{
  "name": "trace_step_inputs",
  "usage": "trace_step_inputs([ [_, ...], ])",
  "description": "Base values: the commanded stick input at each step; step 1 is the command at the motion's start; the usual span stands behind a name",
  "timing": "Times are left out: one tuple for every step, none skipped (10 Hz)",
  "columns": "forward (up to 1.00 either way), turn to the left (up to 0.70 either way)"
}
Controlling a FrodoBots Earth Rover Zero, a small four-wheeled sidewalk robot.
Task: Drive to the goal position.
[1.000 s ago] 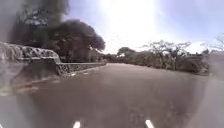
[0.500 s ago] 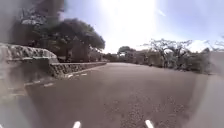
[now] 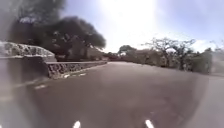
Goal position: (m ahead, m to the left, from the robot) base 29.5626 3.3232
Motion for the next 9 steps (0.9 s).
trace_step_inputs([
  [0.85, 0.00],
  [0.85, 0.00],
  [0.85, 0.00],
  [0.85, 0.00],
  [0.85, 0.00],
  [0.85, 0.00],
  [0.85, 0.00],
  [0.85, 0.00],
  [0.85, 0.00],
])
